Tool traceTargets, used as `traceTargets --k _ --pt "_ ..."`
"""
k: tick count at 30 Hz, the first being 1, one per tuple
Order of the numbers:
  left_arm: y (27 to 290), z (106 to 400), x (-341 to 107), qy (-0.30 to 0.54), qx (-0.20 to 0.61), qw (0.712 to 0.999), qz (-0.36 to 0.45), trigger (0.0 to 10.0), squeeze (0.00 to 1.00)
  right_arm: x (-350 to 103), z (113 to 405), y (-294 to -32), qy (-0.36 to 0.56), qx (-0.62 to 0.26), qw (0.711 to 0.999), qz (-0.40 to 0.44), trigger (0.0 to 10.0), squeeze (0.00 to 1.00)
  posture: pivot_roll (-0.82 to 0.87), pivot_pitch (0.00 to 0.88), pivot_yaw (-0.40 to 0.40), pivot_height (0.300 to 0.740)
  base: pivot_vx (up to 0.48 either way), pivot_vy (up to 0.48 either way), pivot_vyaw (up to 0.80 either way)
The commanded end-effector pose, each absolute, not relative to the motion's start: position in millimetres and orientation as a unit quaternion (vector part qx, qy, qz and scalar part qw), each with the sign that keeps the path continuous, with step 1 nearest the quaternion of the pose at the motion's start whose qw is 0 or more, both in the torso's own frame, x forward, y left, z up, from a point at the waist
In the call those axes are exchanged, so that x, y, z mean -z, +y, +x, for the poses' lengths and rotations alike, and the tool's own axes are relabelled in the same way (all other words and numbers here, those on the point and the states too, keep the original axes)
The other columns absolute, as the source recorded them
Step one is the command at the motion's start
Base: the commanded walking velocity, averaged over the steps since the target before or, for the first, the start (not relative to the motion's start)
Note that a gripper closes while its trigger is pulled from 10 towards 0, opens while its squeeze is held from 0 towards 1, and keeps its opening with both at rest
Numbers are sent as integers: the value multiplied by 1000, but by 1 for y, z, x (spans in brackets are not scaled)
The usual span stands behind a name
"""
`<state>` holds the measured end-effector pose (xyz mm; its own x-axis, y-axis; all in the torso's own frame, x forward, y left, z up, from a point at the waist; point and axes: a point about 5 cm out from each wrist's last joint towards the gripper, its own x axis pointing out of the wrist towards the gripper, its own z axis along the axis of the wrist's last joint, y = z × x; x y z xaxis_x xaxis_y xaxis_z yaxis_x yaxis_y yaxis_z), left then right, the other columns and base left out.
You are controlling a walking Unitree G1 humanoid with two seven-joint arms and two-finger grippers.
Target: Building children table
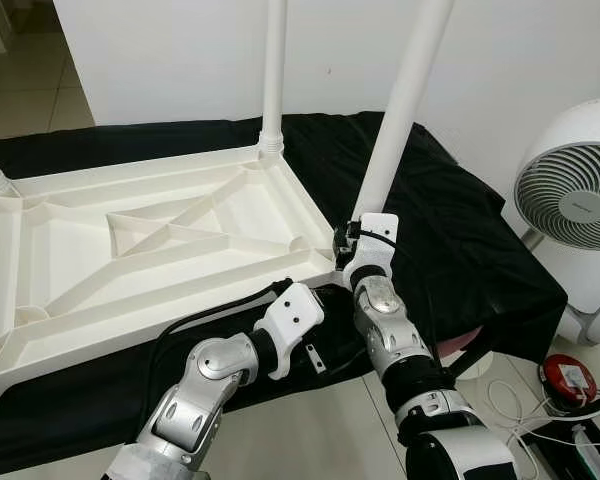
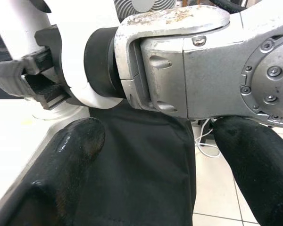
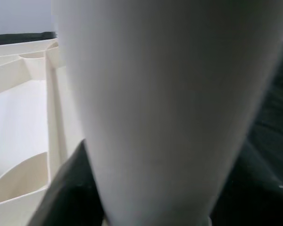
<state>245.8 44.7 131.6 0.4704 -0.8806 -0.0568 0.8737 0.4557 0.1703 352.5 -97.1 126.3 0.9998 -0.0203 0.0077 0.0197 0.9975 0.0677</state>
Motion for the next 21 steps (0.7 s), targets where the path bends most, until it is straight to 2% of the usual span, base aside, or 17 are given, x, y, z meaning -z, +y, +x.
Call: traceTargets --k 1,7,8,10,11,16,17,19,21 --pt "43 247 -132 -21 496 863 88 10000 0 -122 349 -100 -1 13 999 36 10000 1000 -4 0 -85 740 0 0 0" --pt "44 247 -132 -20 495 864 89 10000 0 -128 350 -105 -16 -61 997 43 10000 1000 -5 0 -84 740 0 0 0" --pt "44 247 -132 -20 494 864 89 10000 0 -130 351 -106 -18 -91 995 36 10000 388 -4 0 -84 740 0 0 0" --pt "44 247 -132 -20 494 864 89 10000 0 -130 351 -106 -18 -91 995 36 10000 388 -4 0 -84 740 0 0 0" --pt "44 247 -132 -20 494 864 89 10000 0 -131 352 -108 -17 -114 993 29 10000 0 -6 0 -82 740 0 0 0" --pt "46 248 -133 -20 494 864 92 10000 0 -135 354 -120 -16 -260 964 -47 10000 0 -4 0 -78 740 0 0 0" --pt "46 248 -133 -20 494 864 92 10000 0 -135 354 -120 -16 -260 964 -47 10000 0 -4 0 -78 740 0 0 0" --pt "48 250 -134 -20 493 864 94 10000 0 -134 352 -123 -12 -333 939 -85 10000 0 -1 0 -73 740 0 0 0" --pt "49 250 -134 -21 493 865 95 10000 0 -134 353 -126 -7 -350 932 -98 10000 0 1 0 -73 740 0 0 0"
